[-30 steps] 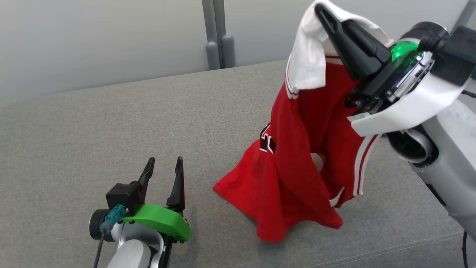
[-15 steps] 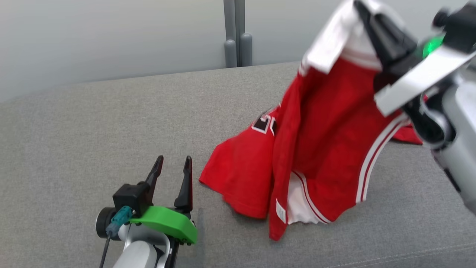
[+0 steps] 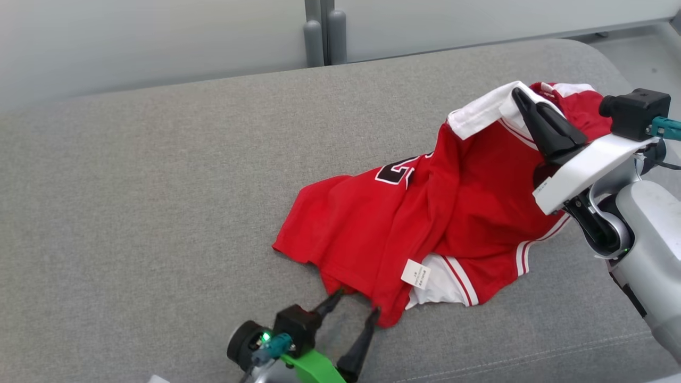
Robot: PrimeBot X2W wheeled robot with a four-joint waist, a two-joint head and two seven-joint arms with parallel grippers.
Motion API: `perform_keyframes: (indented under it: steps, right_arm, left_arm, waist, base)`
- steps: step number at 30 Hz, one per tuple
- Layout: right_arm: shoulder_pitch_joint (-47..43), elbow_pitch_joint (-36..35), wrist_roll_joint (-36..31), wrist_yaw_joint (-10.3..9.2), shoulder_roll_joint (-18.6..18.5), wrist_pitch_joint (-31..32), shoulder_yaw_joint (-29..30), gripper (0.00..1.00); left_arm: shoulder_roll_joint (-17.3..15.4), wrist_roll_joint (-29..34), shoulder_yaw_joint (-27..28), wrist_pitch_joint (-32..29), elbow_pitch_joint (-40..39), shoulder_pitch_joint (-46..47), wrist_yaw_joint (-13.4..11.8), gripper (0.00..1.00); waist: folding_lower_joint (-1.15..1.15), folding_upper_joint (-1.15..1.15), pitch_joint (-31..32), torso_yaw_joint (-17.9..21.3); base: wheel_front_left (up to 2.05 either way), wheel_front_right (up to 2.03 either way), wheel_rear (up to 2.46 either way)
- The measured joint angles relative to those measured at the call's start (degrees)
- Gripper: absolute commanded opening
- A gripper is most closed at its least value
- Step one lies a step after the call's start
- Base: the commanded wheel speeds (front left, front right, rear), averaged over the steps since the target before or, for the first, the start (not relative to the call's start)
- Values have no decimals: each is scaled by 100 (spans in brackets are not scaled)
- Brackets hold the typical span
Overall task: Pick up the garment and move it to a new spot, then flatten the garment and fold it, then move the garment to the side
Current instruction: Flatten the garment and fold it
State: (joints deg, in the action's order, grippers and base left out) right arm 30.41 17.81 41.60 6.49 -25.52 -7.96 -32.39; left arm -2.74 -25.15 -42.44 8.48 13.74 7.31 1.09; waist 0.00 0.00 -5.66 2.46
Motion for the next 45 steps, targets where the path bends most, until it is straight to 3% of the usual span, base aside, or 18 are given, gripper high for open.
perform_keyframes:
  steps: [6,26,27,29,30,31,32,34,38,45]
  right_arm:
    - [106,138,22,0,80,-215,91,0]
    - [321,477,23,4,326,-464,75,0]
    - [322,488,23,4,337,-466,75,0]
    - [323,510,22,4,370,-470,71,0]
    - [323,525,22,5,379,-475,68,0]
    - [324,544,22,5,383,-508,66,0]
    - [324,564,22,5,386,-513,66,0]
    - [325,603,22,5,392,-514,66,0]
    - [327,671,22,7,425,-524,55,0]
    - [326,783,22,56,447,-570,91,0]
  left_arm:
    - [-11,111,-366,-209,210,8,192,100]
    - [-12,214,-678,-286,789,480,120,100]
    - [-12,212,-682,-278,802,481,96,95]
    - [-12,191,-709,-231,831,527,65,72]
    - [-12,167,-723,-230,846,572,60,56]
    - [-12,156,-735,-229,867,614,57,56]
    - [-11,154,-746,-216,899,641,48,47]
    - [-11,109,-762,-178,967,673,40,39]
    - [-11,69,-814,-130,1098,684,-12,0]
    - [-11,-21,-857,69,1187,720,-18,0]
  waist:
    - [0,0,-152,119]
    - [0,0,-384,435]
    - [0,0,-384,439]
    - [0,0,-382,447]
    - [0,0,-379,451]
    - [0,0,-374,454]
    - [0,0,-369,457]
    - [0,0,-355,464]
    - [0,0,-318,479]
    - [0,0,-228,491]
  base:
    - [0,0,0]
    - [0,0,0]
    - [0,0,0]
    - [0,0,0]
    - [0,0,0]
    - [0,0,0]
    - [0,0,0]
    - [0,0,0]
    - [0,0,0]
    - [0,0,0]
